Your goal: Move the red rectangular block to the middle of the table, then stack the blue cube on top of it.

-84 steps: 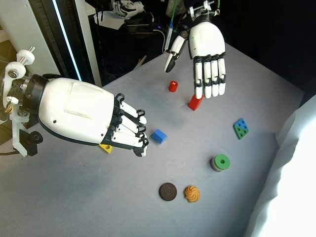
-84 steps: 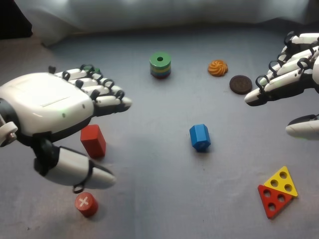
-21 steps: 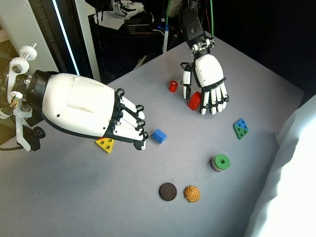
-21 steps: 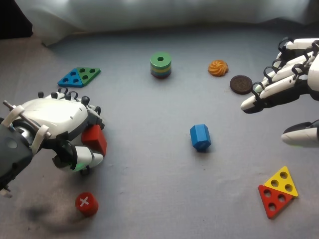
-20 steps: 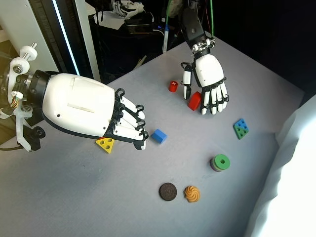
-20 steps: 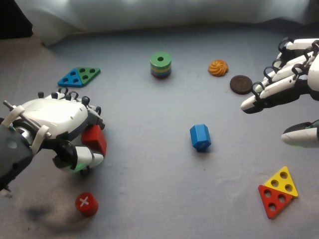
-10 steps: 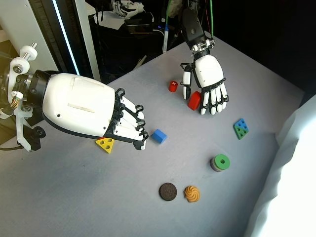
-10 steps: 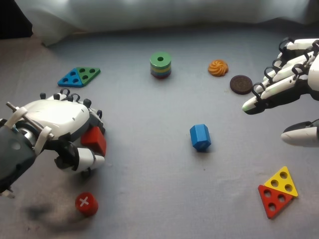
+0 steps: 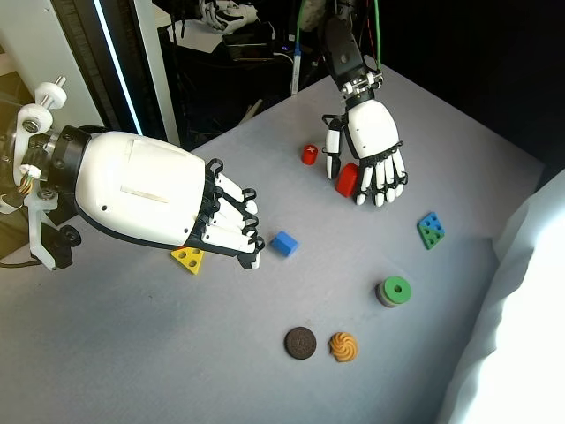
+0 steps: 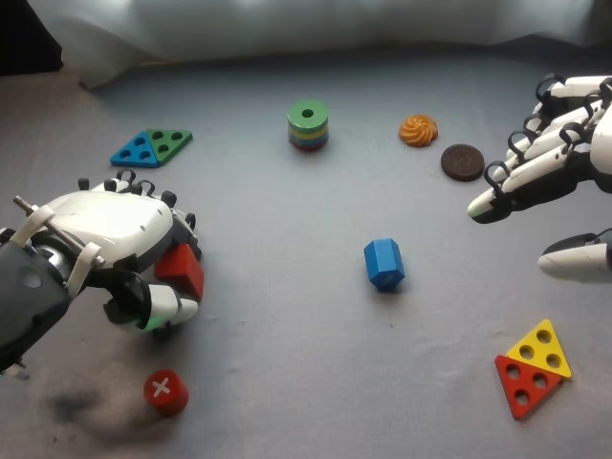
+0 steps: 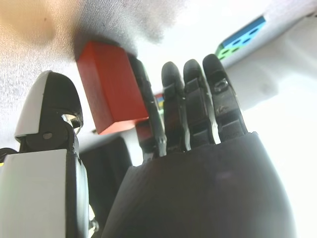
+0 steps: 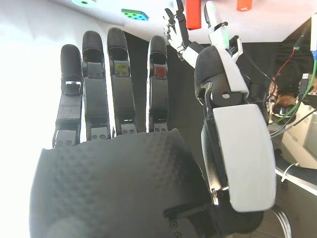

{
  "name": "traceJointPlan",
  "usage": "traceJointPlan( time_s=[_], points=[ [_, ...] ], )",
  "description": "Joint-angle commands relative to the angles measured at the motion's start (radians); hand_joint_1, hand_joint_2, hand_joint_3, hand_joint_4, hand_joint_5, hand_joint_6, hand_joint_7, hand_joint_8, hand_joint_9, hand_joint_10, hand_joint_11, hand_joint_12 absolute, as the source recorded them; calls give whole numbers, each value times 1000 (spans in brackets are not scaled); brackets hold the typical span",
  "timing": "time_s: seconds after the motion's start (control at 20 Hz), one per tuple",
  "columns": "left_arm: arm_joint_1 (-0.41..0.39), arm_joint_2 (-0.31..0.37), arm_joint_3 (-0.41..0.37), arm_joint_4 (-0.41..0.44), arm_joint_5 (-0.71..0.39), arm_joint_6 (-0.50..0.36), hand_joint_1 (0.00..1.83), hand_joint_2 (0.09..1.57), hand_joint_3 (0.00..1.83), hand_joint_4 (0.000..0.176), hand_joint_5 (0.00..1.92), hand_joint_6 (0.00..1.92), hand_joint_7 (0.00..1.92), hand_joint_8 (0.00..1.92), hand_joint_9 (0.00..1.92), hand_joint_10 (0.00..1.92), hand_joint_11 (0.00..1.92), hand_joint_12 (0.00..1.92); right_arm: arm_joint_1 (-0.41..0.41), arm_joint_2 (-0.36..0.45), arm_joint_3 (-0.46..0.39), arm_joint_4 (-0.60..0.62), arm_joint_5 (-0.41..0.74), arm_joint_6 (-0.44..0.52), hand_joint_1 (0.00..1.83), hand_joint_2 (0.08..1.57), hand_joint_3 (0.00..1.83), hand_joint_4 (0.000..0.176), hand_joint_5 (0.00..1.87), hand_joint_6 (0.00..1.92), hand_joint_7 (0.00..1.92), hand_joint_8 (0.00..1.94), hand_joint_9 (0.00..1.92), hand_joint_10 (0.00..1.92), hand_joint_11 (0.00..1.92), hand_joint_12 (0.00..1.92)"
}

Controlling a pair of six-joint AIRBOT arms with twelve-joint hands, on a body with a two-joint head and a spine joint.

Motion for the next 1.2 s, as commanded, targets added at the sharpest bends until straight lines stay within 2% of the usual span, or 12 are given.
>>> traceJointPlan(
  time_s=[0.0,0.05,0.1,0.15,0.25,0.3,0.45,0.65,0.8,0.9,1.0,1.15],
  points=[
    [-4,3,5,33,-61,3,885,1165,0,0,865,21,456,8,289,8,0,586,9,9,-1,21,85,7,381,1279,3,0,537,0,523,0,460,0,32,892],
    [-5,3,5,32,-61,3,983,1142,24,80,901,866,466,1,301,1,0,696,9,9,-1,21,82,7,381,1277,1,0,545,4,529,3,466,4,38,899],
    [-7,3,5,32,-61,3,990,1158,9,115,879,1086,421,0,284,0,0,650,9,9,-1,21,82,7,400,1271,0,0,554,6,534,4,470,5,42,903],
    [-9,3,5,32,-61,3,992,1161,5,123,877,1129,410,0,283,1,0,641,9,9,-1,21,82,7,405,1271,0,0,556,7,538,5,474,6,46,905],
    [-14,3,5,32,-61,3,1012,1165,2,77,877,1141,399,2,287,2,0,636,9,9,-1,21,83,7,382,1277,1,0,524,3,515,2,452,2,31,902],
    [-16,3,4,32,-61,3,1004,1169,2,85,868,1155,392,2,285,1,0,632,9,9,-3,21,83,7,381,1278,1,0,517,0,506,0,442,0,23,900],
    [-26,4,4,29,-61,4,1011,1172,0,69,867,1156,403,3,283,1,0,638,9,9,-6,21,83,7,384,1277,1,0,522,2,501,0,434,0,7,894],
    [-87,8,-8,-23,-61,65,986,1180,0,106,847,1186,372,1,254,1,0,592,9,10,-6,21,83,7,393,1275,0,0,528,4,506,4,443,6,6,898],
    [-152,7,-23,-78,-61,138,996,1167,0,109,873,1145,381,4,255,3,0,579,10,9,-6,21,84,7,376,1279,1,0,522,0,506,2,446,5,6,904],
    [-183,6,-34,-104,-61,164,1012,1166,0,75,876,1142,391,4,259,3,0,569,11,9,-6,21,85,7,389,1281,1,0,516,0,498,1,437,2,0,889],
    [-219,3,-49,-140,-61,200,985,1175,1,116,855,1173,379,1,255,0,0,583,11,9,-6,21,85,5,375,1283,2,0,519,2,502,2,438,2,0,892],
    [-250,-12,-71,-172,-61,223,998,1165,0,108,876,1142,370,2,234,1,0,521,12,9,-6,21,92,5,383,1282,0,0,511,0,493,1,433,1,0,899]
  ],
)
